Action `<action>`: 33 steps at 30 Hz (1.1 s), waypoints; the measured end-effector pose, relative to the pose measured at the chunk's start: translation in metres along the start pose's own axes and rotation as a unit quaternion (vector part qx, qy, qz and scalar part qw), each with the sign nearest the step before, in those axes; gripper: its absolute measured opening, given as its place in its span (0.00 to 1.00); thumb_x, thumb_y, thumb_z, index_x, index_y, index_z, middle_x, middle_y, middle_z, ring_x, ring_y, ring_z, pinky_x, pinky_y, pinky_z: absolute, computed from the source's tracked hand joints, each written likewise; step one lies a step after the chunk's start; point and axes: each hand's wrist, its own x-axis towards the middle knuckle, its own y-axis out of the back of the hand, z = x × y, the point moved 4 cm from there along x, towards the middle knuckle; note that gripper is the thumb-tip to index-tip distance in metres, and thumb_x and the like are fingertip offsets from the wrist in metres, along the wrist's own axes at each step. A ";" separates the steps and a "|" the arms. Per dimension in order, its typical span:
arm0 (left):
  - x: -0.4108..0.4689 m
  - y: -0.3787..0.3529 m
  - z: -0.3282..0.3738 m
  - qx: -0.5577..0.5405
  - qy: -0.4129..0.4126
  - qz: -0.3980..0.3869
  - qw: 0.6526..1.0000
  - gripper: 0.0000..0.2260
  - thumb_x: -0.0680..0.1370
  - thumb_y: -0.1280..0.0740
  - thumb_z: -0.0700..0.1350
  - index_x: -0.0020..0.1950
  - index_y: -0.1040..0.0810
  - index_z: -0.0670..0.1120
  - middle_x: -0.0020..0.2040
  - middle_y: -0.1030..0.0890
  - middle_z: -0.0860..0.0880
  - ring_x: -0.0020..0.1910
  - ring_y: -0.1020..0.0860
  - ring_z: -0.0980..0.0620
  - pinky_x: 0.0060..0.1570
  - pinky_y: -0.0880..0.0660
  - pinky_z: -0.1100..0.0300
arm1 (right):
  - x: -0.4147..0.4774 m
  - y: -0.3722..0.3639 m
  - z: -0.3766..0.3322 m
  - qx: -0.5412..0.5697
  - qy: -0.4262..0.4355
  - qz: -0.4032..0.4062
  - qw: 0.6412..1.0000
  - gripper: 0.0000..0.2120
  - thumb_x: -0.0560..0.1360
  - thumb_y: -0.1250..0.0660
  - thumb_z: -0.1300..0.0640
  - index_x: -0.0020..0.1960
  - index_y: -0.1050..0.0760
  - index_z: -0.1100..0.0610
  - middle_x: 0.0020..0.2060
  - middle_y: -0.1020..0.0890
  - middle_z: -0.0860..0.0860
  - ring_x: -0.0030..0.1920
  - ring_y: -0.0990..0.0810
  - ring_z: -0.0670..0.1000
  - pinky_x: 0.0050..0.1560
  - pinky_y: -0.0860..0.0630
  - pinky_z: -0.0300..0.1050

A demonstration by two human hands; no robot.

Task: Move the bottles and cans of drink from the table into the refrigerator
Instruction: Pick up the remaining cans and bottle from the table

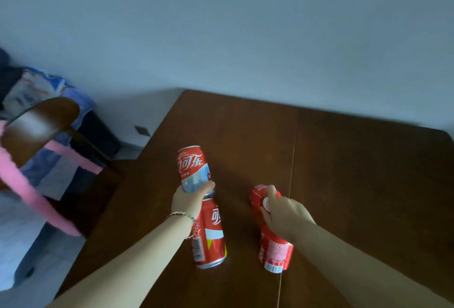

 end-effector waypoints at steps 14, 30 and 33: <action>-0.271 0.113 -0.094 -0.158 -0.041 0.283 0.945 0.21 0.68 0.25 0.50 0.56 0.25 0.44 0.46 0.19 0.46 0.42 0.20 0.47 0.47 0.22 0.51 | -0.173 0.061 -0.112 -0.066 0.391 -0.040 0.917 0.27 0.79 0.40 0.51 0.73 0.47 0.53 0.54 0.20 0.55 0.46 0.19 0.52 0.48 0.20 0.45; -0.761 0.173 -0.471 -0.349 0.144 0.681 0.628 0.15 0.66 0.24 0.47 0.49 0.22 0.44 0.38 0.19 0.48 0.35 0.21 0.49 0.36 0.24 0.59 | -0.643 -0.117 -0.314 -0.195 0.749 -0.068 0.630 0.22 0.80 0.43 0.51 0.69 0.43 0.59 0.59 0.23 0.59 0.58 0.23 0.59 0.55 0.27 0.50; -0.879 0.140 -0.540 -0.358 0.181 0.724 0.561 0.13 0.65 0.24 0.48 0.44 0.23 0.45 0.39 0.18 0.46 0.36 0.20 0.46 0.42 0.22 0.55 | -0.772 -0.167 -0.316 -0.187 0.784 -0.103 0.582 0.23 0.80 0.42 0.51 0.70 0.44 0.58 0.60 0.23 0.59 0.59 0.22 0.58 0.55 0.26 0.48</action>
